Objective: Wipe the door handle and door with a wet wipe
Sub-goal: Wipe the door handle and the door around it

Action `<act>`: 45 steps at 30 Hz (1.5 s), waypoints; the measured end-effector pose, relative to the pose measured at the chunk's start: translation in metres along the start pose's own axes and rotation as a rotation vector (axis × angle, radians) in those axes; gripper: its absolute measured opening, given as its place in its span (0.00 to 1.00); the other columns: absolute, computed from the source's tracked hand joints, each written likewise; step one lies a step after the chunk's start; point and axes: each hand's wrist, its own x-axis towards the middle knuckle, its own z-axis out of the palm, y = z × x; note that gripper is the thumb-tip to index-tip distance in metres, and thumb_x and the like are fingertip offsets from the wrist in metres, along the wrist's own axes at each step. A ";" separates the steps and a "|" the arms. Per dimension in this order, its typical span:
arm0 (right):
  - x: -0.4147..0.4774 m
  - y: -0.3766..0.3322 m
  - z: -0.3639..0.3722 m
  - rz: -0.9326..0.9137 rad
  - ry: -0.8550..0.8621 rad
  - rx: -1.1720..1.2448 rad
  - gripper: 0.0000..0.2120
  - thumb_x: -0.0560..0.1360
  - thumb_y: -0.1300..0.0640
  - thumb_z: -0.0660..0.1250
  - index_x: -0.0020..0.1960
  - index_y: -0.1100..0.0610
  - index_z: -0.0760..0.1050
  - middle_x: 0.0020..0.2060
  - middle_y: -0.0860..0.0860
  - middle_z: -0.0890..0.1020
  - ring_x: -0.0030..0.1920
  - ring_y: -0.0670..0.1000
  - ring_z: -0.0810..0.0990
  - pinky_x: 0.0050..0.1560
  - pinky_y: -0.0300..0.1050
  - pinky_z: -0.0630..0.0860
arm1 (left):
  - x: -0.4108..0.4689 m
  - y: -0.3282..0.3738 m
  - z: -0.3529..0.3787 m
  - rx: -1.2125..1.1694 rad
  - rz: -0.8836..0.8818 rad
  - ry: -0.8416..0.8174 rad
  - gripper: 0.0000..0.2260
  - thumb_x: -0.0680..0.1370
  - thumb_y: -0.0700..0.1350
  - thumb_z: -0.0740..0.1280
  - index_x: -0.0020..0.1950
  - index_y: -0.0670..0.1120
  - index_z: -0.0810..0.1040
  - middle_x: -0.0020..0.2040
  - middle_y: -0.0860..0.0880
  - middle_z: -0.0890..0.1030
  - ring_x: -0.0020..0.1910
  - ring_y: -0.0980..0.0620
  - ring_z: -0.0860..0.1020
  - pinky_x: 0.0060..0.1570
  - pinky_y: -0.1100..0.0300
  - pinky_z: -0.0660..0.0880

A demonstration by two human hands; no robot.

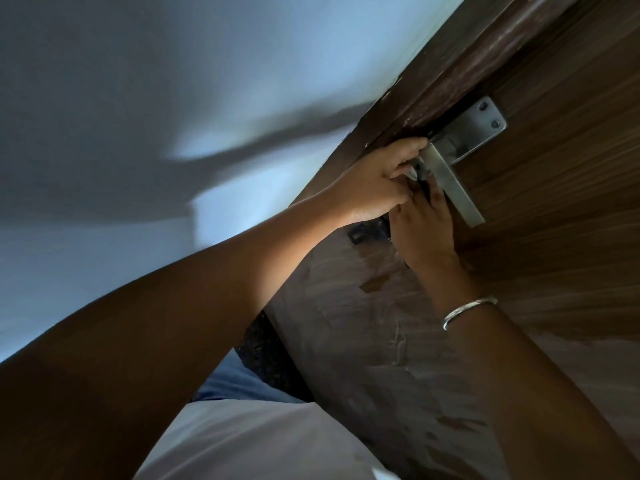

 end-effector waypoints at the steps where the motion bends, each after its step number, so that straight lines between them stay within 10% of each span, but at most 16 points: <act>1: -0.005 0.000 0.001 0.017 0.005 -0.001 0.22 0.74 0.55 0.64 0.66 0.61 0.70 0.68 0.57 0.71 0.68 0.55 0.68 0.69 0.54 0.61 | 0.000 0.001 -0.002 0.015 0.005 0.000 0.32 0.71 0.24 0.58 0.73 0.41 0.58 0.73 0.43 0.63 0.71 0.49 0.64 0.56 0.70 0.70; 5: -0.037 0.004 0.010 0.068 0.015 0.005 0.30 0.69 0.51 0.69 0.68 0.61 0.68 0.66 0.57 0.73 0.67 0.56 0.69 0.59 0.56 0.71 | -0.004 0.001 -0.007 0.001 -0.015 -0.027 0.33 0.70 0.24 0.60 0.73 0.40 0.56 0.74 0.42 0.62 0.73 0.46 0.61 0.69 0.60 0.62; 15: -0.043 0.020 0.013 0.082 0.469 0.062 0.14 0.77 0.60 0.59 0.59 0.62 0.76 0.56 0.58 0.81 0.58 0.58 0.78 0.56 0.55 0.74 | -0.005 0.000 -0.001 -0.093 -0.035 0.010 0.36 0.71 0.22 0.56 0.75 0.44 0.50 0.75 0.44 0.60 0.72 0.45 0.62 0.50 0.68 0.72; 24: -0.065 0.070 0.004 0.168 0.628 0.019 0.09 0.79 0.57 0.60 0.55 0.54 0.78 0.62 0.55 0.78 0.68 0.58 0.67 0.68 0.64 0.53 | -0.001 0.007 0.011 -0.643 -0.171 0.071 0.30 0.72 0.25 0.55 0.73 0.42 0.58 0.72 0.44 0.67 0.68 0.48 0.69 0.67 0.51 0.66; 34: -0.046 0.095 -0.042 0.256 0.851 0.358 0.11 0.77 0.70 0.61 0.57 0.64 0.78 0.58 0.59 0.80 0.58 0.60 0.77 0.58 0.50 0.72 | 0.007 0.015 0.017 -0.822 -0.293 0.090 0.13 0.74 0.34 0.57 0.55 0.44 0.75 0.48 0.49 0.82 0.58 0.49 0.78 0.67 0.50 0.67; 41: 0.001 0.050 -0.084 0.078 0.242 0.694 0.24 0.74 0.69 0.63 0.69 0.61 0.68 0.68 0.57 0.72 0.67 0.56 0.70 0.65 0.49 0.70 | 0.013 0.022 0.016 -0.926 -0.324 0.095 0.19 0.75 0.55 0.59 0.57 0.44 0.77 0.46 0.46 0.82 0.48 0.49 0.79 0.53 0.55 0.74; 45: -0.019 0.059 -0.083 0.162 0.331 0.856 0.20 0.72 0.70 0.65 0.64 0.64 0.74 0.59 0.60 0.79 0.57 0.60 0.79 0.55 0.54 0.78 | 0.014 0.024 0.013 -0.886 -0.345 0.089 0.27 0.73 0.61 0.59 0.62 0.42 0.73 0.57 0.44 0.80 0.58 0.47 0.77 0.67 0.51 0.66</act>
